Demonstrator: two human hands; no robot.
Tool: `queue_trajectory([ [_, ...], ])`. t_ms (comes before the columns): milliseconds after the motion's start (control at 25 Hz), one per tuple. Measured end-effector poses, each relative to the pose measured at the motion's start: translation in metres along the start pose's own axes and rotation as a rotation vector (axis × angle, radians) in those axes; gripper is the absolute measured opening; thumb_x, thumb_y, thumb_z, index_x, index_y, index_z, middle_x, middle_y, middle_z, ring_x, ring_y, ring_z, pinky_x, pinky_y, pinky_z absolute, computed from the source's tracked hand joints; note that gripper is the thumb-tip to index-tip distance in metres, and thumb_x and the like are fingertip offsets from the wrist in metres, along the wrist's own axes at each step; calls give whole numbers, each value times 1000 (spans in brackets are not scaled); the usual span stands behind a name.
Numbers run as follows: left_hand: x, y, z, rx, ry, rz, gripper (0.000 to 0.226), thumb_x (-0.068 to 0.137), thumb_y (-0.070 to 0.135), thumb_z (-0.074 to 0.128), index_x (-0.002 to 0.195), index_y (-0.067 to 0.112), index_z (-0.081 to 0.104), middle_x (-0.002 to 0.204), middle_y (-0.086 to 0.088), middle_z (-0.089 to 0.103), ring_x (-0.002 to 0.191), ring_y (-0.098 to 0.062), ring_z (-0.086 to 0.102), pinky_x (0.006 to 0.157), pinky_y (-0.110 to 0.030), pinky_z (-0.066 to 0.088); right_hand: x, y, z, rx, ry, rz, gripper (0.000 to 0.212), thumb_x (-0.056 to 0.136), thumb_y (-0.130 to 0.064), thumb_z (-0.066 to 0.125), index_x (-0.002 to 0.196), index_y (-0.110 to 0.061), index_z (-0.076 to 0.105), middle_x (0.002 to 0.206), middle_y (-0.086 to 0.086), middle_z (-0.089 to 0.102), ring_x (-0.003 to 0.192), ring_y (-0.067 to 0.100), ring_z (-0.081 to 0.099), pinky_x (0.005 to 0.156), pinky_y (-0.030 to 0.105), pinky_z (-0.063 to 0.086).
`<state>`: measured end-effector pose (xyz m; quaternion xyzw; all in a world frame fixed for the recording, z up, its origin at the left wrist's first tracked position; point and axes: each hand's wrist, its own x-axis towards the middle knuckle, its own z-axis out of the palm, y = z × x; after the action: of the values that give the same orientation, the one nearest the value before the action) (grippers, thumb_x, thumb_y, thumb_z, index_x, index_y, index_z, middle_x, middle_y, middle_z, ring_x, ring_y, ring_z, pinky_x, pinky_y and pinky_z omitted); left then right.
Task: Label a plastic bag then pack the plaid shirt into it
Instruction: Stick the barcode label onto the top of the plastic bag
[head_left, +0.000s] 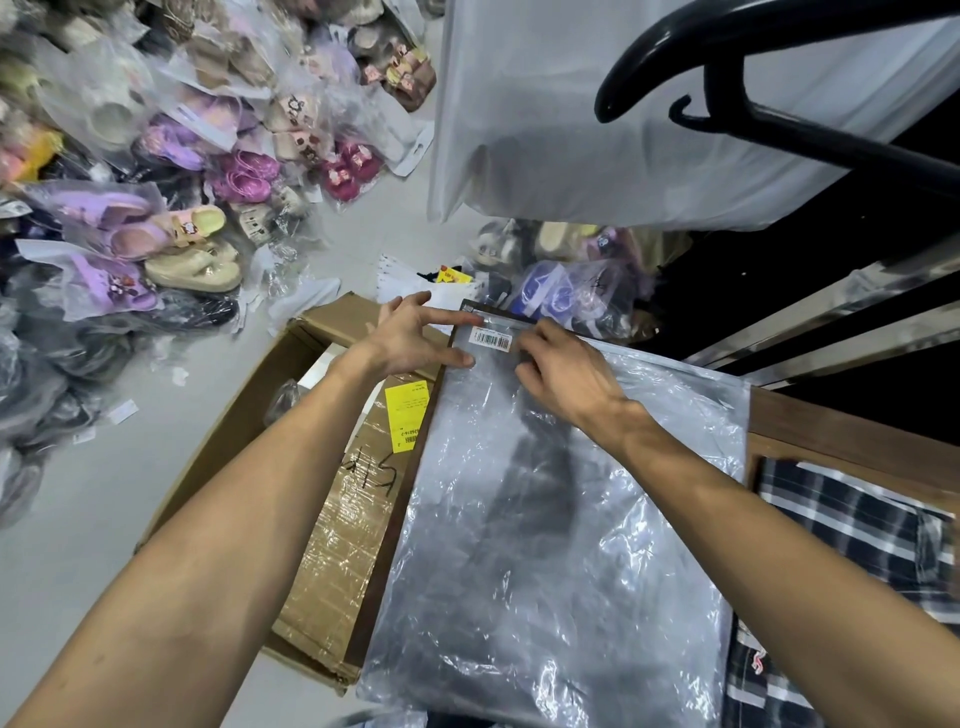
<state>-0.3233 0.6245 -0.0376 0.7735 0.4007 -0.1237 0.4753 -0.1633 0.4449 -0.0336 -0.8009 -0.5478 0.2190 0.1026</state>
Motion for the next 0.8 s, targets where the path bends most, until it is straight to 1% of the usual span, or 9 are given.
queue_trajectory([
  [40,-1,1,0,32,7,26,62,69,46,91,120,68,63,168,-5,25,155,-28,4,125,-58,9,3,-7,-3,-44,-15,-34,35,98,-23,53,132,-21,60,109,8,51,97,31,59,73,38,46],
  [120,-3,6,-1,109,18,59,64,73,47,89,126,66,60,169,-6,24,155,-29,4,124,-54,11,9,-21,-4,-92,-63,-49,48,101,-25,50,148,-32,48,114,11,48,102,32,56,78,42,48],
  [160,-3,9,-2,141,21,65,64,74,47,88,129,65,59,169,-6,23,155,-30,4,122,-52,12,13,-24,-2,-113,-75,-44,50,102,-27,47,151,-35,43,116,11,47,105,32,55,81,44,49],
  [240,-2,11,-4,188,21,65,65,75,49,87,131,65,57,170,-6,22,155,-31,4,120,-54,15,17,-29,1,-154,-77,-26,50,104,-29,43,153,-39,39,120,11,47,110,33,53,86,46,49],
  [400,0,5,-5,234,12,48,65,74,58,83,129,72,52,170,-2,21,156,-32,3,119,-65,12,14,-21,4,-88,-85,33,50,104,-26,43,153,-39,42,123,13,48,119,35,51,95,46,48],
  [480,0,5,-3,250,3,49,63,74,62,80,127,76,49,170,-2,21,156,-33,3,118,-72,8,9,-13,4,-63,-89,53,50,104,-27,45,152,-40,42,117,11,46,117,35,53,96,46,49],
  [560,-2,6,-1,261,-8,45,63,75,63,79,127,77,46,170,-3,21,156,-33,2,115,-78,5,3,-7,4,-42,-86,65,51,103,-26,47,151,-41,43,108,5,40,110,33,55,94,45,51],
  [720,-4,10,-1,274,-13,28,64,77,60,79,131,73,48,170,-5,22,157,-31,2,115,-79,2,-3,-4,7,24,-11,119,48,100,-20,50,146,-33,53,105,5,39,99,31,58,90,41,51],
  [800,-6,12,-2,268,-15,20,64,77,58,80,131,72,49,169,-5,22,157,-31,2,115,-79,1,-9,-6,11,14,28,129,46,99,-20,51,144,-27,56,105,6,41,101,31,56,93,41,49],
])
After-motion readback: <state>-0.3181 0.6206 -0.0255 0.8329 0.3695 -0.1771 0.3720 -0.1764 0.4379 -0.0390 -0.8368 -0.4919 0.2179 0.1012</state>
